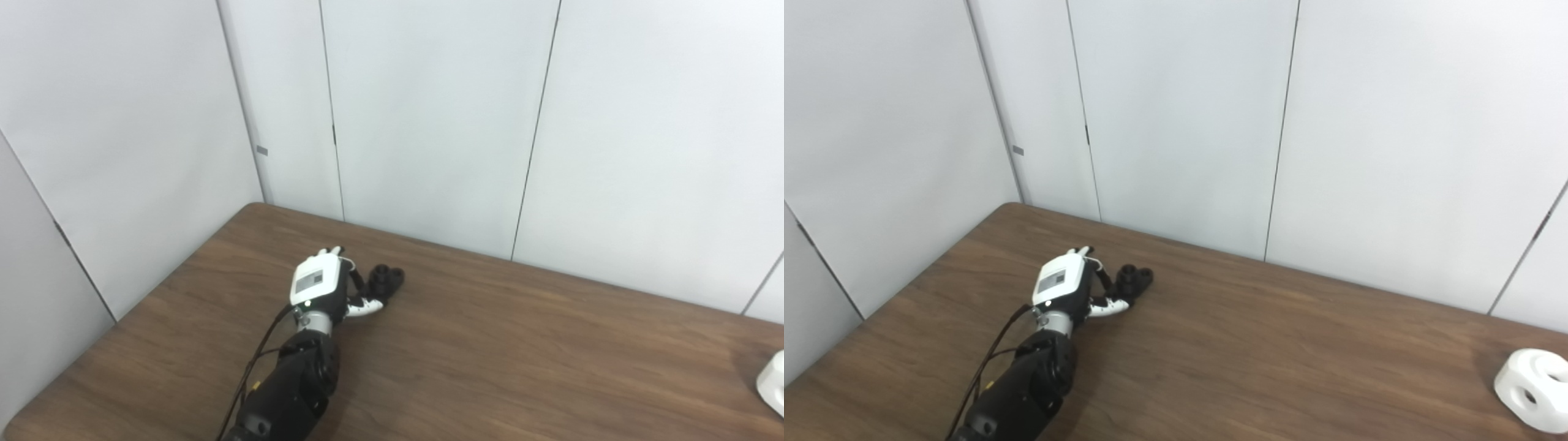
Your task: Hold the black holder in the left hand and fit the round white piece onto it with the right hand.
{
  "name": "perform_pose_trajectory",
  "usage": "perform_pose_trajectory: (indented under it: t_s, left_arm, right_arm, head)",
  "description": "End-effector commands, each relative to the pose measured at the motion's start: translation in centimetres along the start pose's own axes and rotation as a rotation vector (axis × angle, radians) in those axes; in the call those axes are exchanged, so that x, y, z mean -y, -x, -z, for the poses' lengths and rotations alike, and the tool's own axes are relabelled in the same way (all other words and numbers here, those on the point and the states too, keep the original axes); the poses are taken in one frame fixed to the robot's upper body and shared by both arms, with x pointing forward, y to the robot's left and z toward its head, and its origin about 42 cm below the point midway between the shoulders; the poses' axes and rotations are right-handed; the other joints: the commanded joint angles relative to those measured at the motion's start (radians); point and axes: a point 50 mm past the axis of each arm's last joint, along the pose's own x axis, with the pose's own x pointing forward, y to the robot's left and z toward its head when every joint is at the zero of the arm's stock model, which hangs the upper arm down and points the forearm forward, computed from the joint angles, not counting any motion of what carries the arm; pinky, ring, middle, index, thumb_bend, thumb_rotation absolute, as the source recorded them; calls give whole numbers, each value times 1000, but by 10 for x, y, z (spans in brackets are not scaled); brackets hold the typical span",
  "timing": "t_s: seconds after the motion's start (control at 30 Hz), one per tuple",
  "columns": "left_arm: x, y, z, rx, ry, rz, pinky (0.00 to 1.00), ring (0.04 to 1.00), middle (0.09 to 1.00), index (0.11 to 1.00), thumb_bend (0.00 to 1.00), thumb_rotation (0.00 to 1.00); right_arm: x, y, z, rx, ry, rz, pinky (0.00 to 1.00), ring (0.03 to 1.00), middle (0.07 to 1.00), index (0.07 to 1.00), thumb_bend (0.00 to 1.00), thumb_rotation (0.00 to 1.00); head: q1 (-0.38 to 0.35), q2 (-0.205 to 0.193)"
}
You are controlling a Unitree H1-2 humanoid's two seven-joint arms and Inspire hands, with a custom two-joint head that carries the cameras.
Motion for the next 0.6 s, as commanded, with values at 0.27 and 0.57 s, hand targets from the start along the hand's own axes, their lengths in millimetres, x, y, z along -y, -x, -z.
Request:
perform_pose_trajectory:
  t_s: [0.27, 0.57]
  left_arm:
    - [0, 17, -34, 199, -15, 111, 1000, 1000, 951, 481, 520, 49]
    - [15, 37, -44, 344, -24, 190, 1000, 983, 939, 479, 520, 51]
  right_arm:
    - [-3, 9, -2, -30, 21, -12, 1000, 1000, 997, 869, 667, 825]
    - [-3, 9, -2, -20, 37, -15, 960, 991, 965, 842, 630, 832]
  head:
    - [-19, 12]
    - [-55, 23]
